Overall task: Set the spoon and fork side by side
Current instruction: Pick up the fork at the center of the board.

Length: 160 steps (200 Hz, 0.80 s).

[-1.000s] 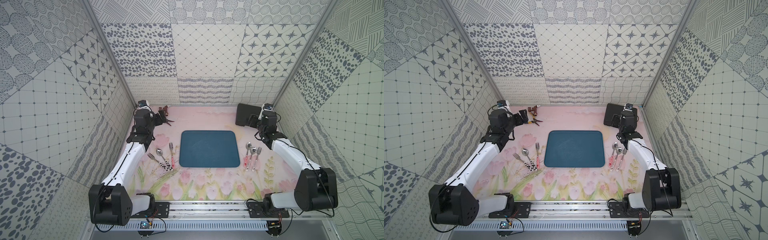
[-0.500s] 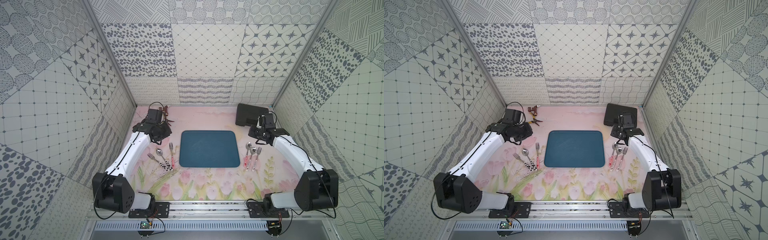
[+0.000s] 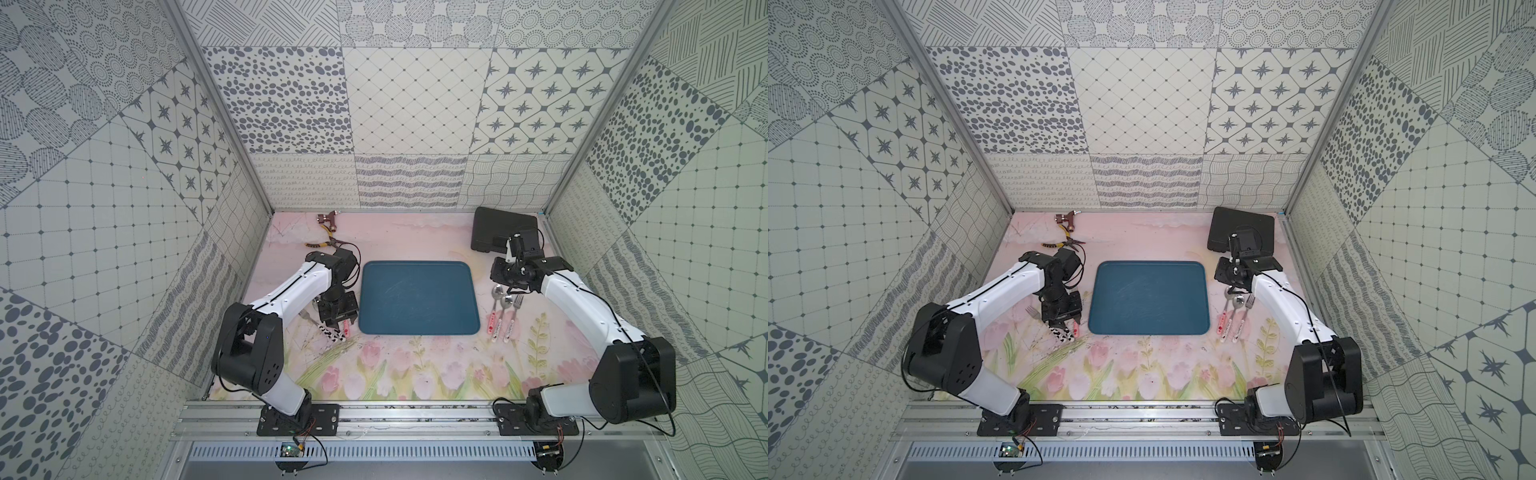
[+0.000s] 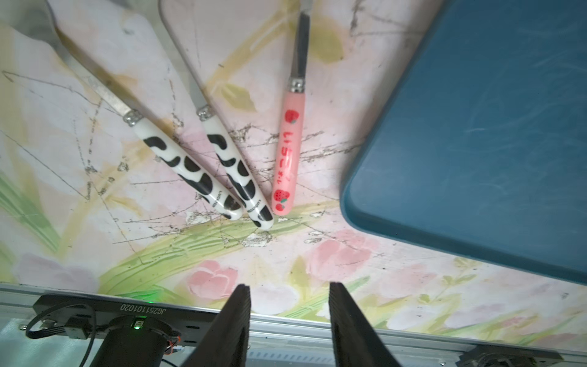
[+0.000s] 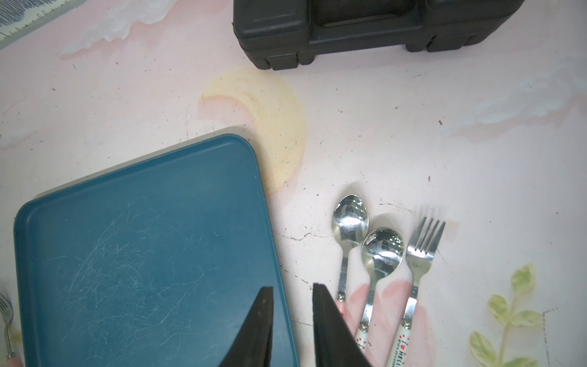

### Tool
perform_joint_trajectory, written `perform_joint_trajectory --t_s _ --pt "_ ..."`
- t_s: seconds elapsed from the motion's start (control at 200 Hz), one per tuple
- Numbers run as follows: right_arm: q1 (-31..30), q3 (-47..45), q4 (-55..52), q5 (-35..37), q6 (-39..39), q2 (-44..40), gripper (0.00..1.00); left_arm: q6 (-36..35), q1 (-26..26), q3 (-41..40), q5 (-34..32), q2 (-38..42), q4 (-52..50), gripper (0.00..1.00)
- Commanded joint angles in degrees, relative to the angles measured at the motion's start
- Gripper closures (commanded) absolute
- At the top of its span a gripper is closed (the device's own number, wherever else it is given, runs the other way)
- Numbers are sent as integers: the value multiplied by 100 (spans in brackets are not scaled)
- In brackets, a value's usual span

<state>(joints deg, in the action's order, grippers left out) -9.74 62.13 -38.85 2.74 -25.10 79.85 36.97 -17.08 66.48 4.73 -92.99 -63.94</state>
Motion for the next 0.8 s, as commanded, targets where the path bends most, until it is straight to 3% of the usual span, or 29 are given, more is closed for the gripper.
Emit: perform_joint_trajectory --t_s 0.0,0.796 --pt "-37 -51 55 7 -40 -103 75 -245 -37 -52 -254 -375 -92 61" --pt "-90 -137 92 -28 -47 40 76 -823 444 -73 -67 -1196 1425 65"
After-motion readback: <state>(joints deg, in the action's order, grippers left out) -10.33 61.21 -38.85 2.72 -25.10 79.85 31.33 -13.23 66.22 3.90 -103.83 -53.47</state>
